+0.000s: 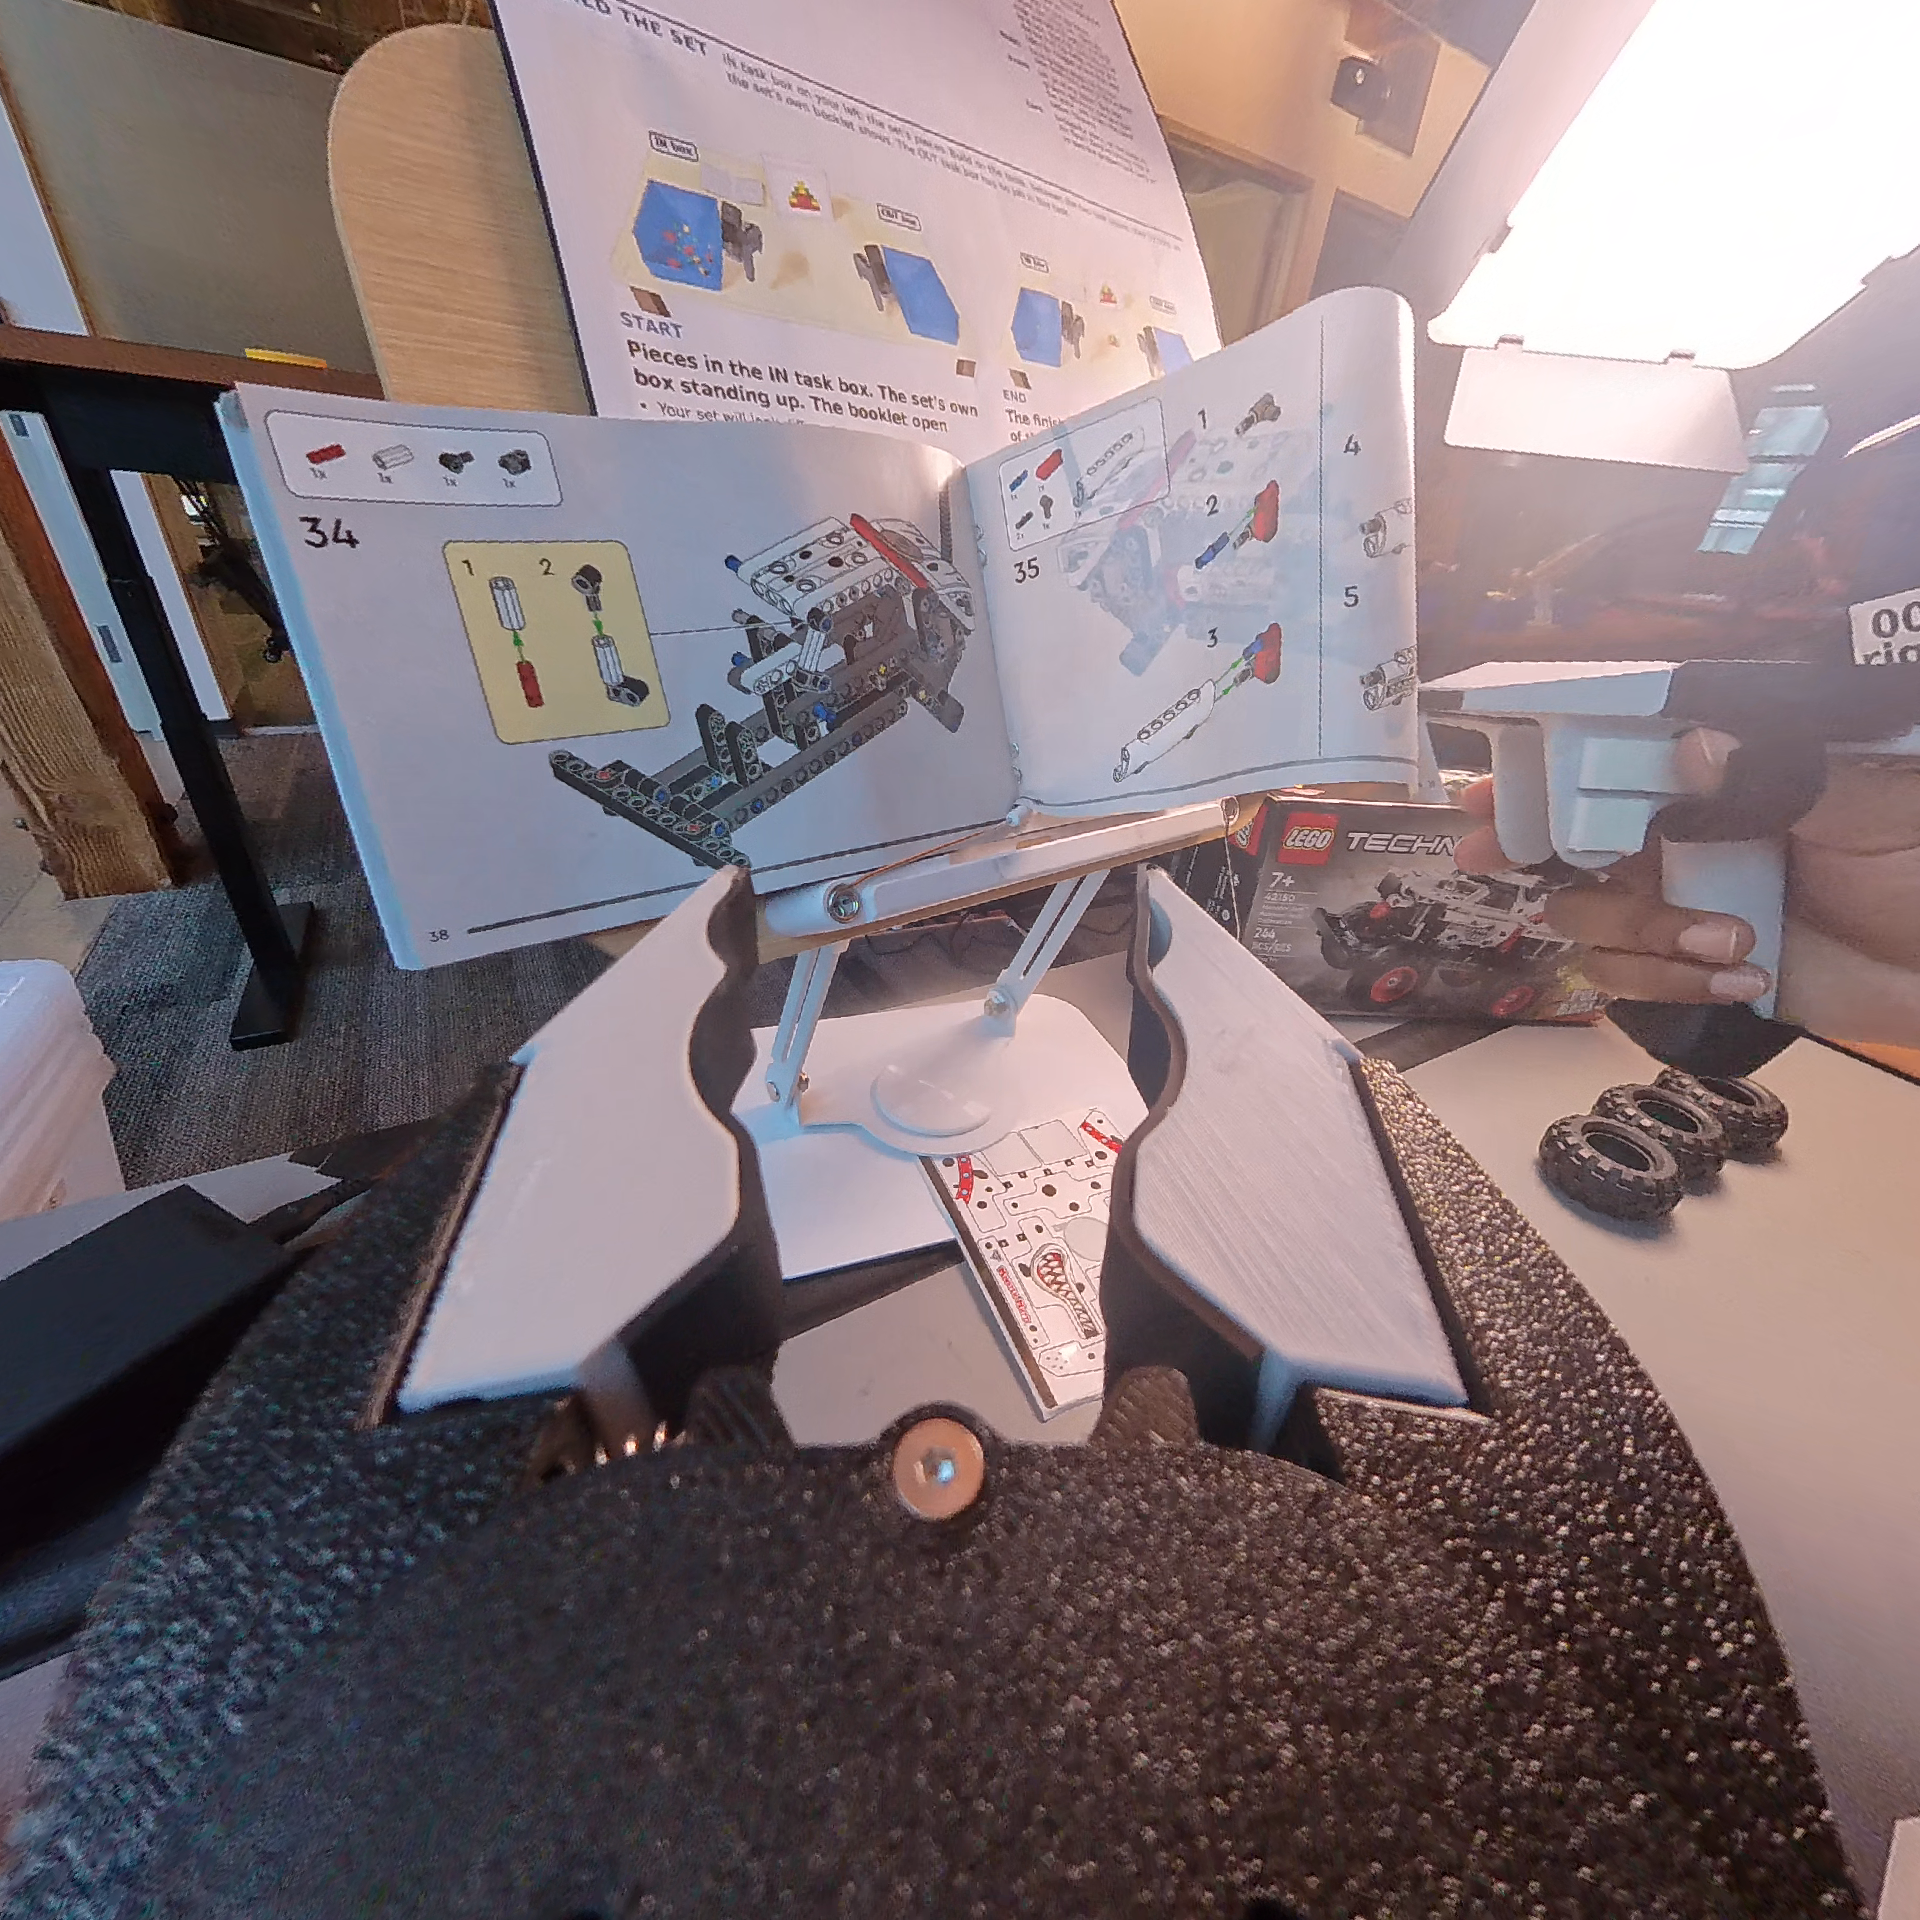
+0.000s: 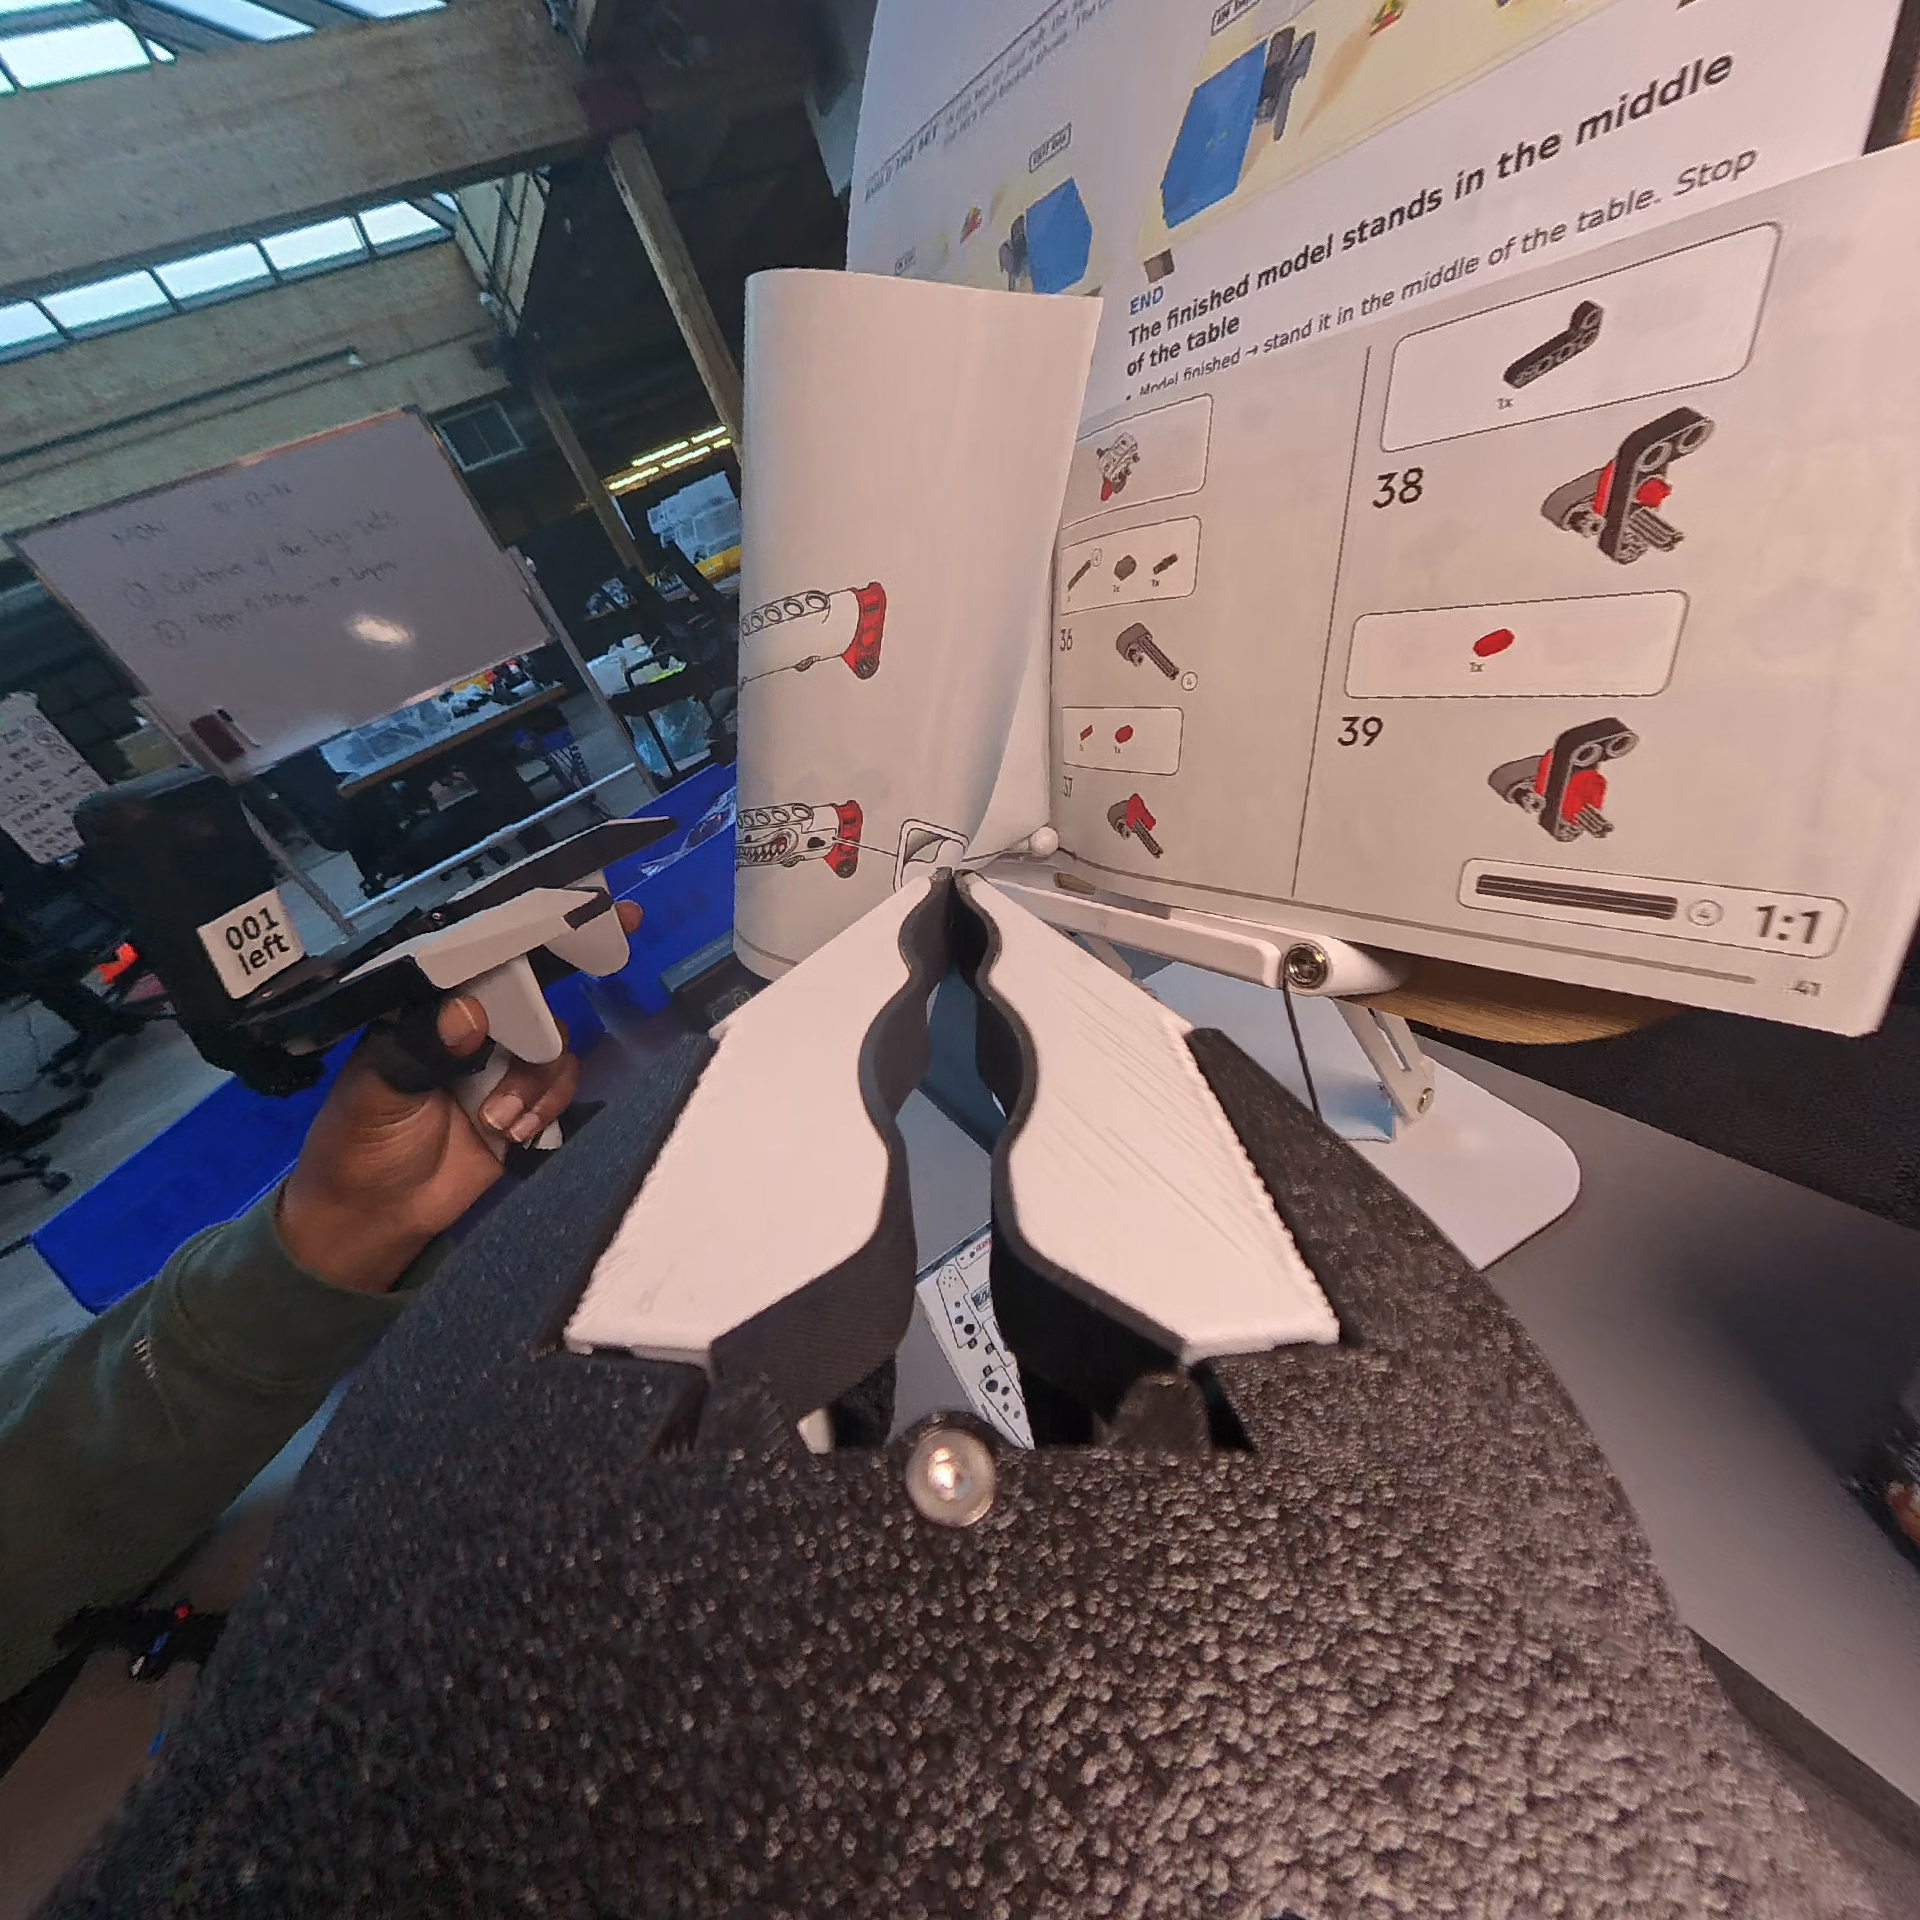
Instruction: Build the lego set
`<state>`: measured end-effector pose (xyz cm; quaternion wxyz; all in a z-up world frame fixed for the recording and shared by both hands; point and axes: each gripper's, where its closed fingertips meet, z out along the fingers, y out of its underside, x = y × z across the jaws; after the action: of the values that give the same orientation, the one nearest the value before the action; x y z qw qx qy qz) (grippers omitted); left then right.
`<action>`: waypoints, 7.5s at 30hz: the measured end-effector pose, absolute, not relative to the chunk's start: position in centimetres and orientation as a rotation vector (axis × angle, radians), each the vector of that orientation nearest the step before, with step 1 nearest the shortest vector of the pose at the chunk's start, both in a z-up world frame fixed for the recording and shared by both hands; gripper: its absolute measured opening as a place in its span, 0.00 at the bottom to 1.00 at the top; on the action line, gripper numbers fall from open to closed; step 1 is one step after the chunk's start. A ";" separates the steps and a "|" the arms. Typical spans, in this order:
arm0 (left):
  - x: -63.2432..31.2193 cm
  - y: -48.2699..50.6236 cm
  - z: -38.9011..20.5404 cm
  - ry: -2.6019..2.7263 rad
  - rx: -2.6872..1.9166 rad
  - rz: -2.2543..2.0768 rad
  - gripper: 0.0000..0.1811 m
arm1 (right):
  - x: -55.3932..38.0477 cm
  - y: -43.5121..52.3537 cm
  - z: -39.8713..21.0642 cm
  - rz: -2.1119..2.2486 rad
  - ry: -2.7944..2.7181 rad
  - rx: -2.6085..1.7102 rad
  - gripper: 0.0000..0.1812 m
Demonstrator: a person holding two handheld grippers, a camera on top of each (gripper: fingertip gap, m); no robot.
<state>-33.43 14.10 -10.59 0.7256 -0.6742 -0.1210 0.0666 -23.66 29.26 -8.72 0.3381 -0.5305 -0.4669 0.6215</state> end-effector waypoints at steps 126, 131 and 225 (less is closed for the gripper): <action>-36.4 13.1 -12.0 -0.352 -1.517 0.158 0.40 | -35.5 25.8 -11.4 0.613 -1.569 -1.008 0.02; -36.6 12.9 -12.0 -0.359 -1.513 0.153 0.40 | -36.9 25.6 -11.9 0.539 -1.593 -1.024 0.02; -12.0 1.5 -19.7 0.325 -1.944 -0.135 0.28 | 1.4 3.9 -28.2 0.871 -2.341 -0.921 0.13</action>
<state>-12.01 1.53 -19.70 0.5505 -0.8216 0.1372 -0.0569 1.41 3.85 -28.20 0.2376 -0.3360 -0.8542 0.3179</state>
